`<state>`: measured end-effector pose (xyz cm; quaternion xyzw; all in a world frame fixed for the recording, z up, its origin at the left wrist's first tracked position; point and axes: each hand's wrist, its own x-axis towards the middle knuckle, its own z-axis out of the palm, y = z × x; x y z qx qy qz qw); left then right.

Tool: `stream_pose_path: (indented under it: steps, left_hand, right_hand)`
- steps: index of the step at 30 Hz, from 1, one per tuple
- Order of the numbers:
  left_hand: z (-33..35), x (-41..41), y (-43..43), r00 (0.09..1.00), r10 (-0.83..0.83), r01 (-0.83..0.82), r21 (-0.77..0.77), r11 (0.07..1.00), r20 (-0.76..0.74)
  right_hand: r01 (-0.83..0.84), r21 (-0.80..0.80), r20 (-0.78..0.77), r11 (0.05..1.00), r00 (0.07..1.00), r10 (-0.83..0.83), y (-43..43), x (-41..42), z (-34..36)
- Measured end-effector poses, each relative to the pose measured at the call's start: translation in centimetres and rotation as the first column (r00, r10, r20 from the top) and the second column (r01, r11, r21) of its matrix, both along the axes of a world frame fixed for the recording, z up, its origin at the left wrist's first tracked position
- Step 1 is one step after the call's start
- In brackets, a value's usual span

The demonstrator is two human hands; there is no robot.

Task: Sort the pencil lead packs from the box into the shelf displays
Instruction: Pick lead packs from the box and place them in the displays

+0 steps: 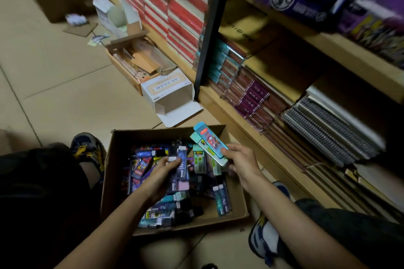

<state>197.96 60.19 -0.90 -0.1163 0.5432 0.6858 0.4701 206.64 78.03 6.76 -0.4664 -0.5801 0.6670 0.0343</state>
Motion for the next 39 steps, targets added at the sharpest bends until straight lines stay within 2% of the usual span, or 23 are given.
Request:
stream_pose_path:
  steps: [5, 8, 10, 14, 18, 23, 29, 34, 37, 39]
  left_hand:
    - [4.9, 0.4, 2.7, 0.998, 0.064, -0.061, 0.162, 0.985, -0.01]
    - [7.3, 0.2, 3.4, 0.994, 0.112, -0.112, 0.244, 0.963, 0.015]
    - [8.8, 0.2, 3.7, 0.998, 0.069, -0.068, 0.266, 0.962, 0.004]
    - [10.9, 0.0, 4.7, 0.969, 0.08, -0.036, 0.185, 0.982, -0.235]
    - [13.7, -0.9, 5.2, 0.962, 0.035, 0.028, 0.224, 0.974, -0.272]
    - [17.8, -2.7, 6.6, 0.927, -0.086, 0.178, 0.226, 0.958, -0.364]
    - [22.6, -4.2, 9.3, 0.868, -0.246, 0.363, 0.213, 0.907, -0.432]
    - [25.4, -4.9, 11.1, 0.787, -0.32, 0.475, 0.188, 0.859, -0.528]
    - [26.5, -5.5, 12.1, 0.767, -0.328, 0.484, 0.161, 0.86, -0.552]
    - [27.2, -5.7, 12.9, 0.76, -0.313, 0.469, 0.147, 0.871, -0.569]
  right_hand:
    - [0.019, -0.161, -0.131, 0.987, 0.991, -0.04, -2.2, -0.6, 3.8]
    - [0.033, -0.187, -0.154, 0.982, 0.986, -0.062, -3.0, -0.6, 5.5]
    - [0.041, -0.183, -0.17, 0.982, 0.983, -0.073, -3.2, -0.6, 6.5]
    - [-0.016, -0.115, -0.185, 0.993, 0.983, -0.006, -3.1, -1.0, 8.4]
    - [-0.175, 0.004, -0.139, 0.985, 0.975, 0.173, -1.8, -1.6, 11.4]
    - [-0.333, 0.18, -0.071, 0.925, 0.934, 0.35, 1.7, -3.0, 16.7]
    - [-0.281, 0.271, -0.13, 0.921, 0.937, 0.324, 4.8, -4.9, 21.3]
    - [-0.215, 0.182, -0.186, 0.96, 0.951, 0.248, 7.3, -4.7, 23.2]
    - [-0.136, 0.21, -0.229, 0.968, 0.956, 0.184, 9.4, -4.0, 24.9]
    - [-0.049, 0.304, -0.254, 0.951, 0.958, 0.13, 11.3, -3.5, 26.3]
